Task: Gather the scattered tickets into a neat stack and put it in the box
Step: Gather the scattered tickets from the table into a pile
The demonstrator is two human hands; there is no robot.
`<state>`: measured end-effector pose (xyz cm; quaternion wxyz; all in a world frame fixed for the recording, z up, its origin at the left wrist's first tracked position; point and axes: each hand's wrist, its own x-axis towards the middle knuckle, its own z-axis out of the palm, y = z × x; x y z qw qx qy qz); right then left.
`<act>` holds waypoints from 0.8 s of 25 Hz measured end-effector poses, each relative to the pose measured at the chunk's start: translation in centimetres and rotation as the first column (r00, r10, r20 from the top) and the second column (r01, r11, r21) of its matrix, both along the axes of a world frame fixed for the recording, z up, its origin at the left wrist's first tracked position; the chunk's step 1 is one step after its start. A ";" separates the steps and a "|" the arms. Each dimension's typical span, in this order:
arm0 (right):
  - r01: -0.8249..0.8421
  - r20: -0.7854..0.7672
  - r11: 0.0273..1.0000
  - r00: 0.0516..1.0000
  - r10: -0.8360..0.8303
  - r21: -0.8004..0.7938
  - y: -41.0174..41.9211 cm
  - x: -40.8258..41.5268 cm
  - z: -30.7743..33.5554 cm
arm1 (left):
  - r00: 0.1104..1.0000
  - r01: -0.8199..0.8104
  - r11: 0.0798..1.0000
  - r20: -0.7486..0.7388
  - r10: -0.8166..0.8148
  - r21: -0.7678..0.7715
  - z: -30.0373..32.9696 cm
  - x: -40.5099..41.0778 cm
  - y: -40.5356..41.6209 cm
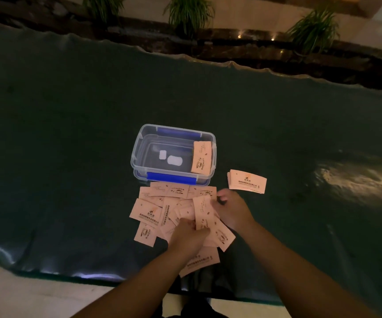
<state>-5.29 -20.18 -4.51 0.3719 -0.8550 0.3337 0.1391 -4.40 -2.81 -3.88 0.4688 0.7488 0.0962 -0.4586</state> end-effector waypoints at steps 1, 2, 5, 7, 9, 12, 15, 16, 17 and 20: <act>0.029 -0.010 1.000 1.000 -0.029 0.010 0.0 1.5 -0.1 | 0.995 0.027 0.998 0.092 -0.032 0.062 0.2 0.8 0.5; 0.074 -0.056 0.997 0.996 -0.071 0.039 0.0 2.9 -0.1 | 0.977 0.022 0.991 0.209 -0.050 0.135 0.3 1.9 1.1; 0.165 -0.204 0.977 0.970 -0.136 0.135 0.6 5.4 -0.7 | 0.861 -0.112 0.950 0.506 -0.055 0.293 -0.2 7.1 3.0; 0.153 -0.203 0.981 0.971 -0.126 0.120 0.9 5.9 -1.5 | 0.853 -0.098 0.900 0.502 -0.144 0.425 -0.6 10.0 3.8; 0.151 -0.182 0.982 0.975 -0.129 0.113 1.1 5.9 -2.0 | 0.883 0.001 0.859 0.402 -0.242 0.513 -1.1 11.2 3.8; 0.219 -0.175 0.958 0.967 -0.187 0.184 1.3 6.0 -1.7 | 0.898 0.076 0.873 0.347 -0.269 0.482 -1.1 10.9 3.0; 0.353 -0.202 0.908 0.929 -0.310 0.228 1.4 6.2 -1.0 | 0.914 -0.029 0.922 0.383 -0.132 0.386 -1.0 10.0 2.5; 0.379 -0.197 0.895 0.921 -0.337 0.237 1.4 6.3 -0.9 | 0.918 -0.077 0.937 0.392 -0.067 0.339 -0.9 9.7 2.3; 0.386 -0.184 0.891 0.919 -0.348 0.240 1.5 6.3 -1.0 | 0.925 -0.137 0.946 0.381 0.016 0.292 -0.7 9.6 2.1; 0.345 -0.134 0.910 0.937 -0.322 0.231 2.3 6.5 -1.0 | 0.904 -0.385 0.903 0.273 0.329 0.188 -0.3 9.9 1.8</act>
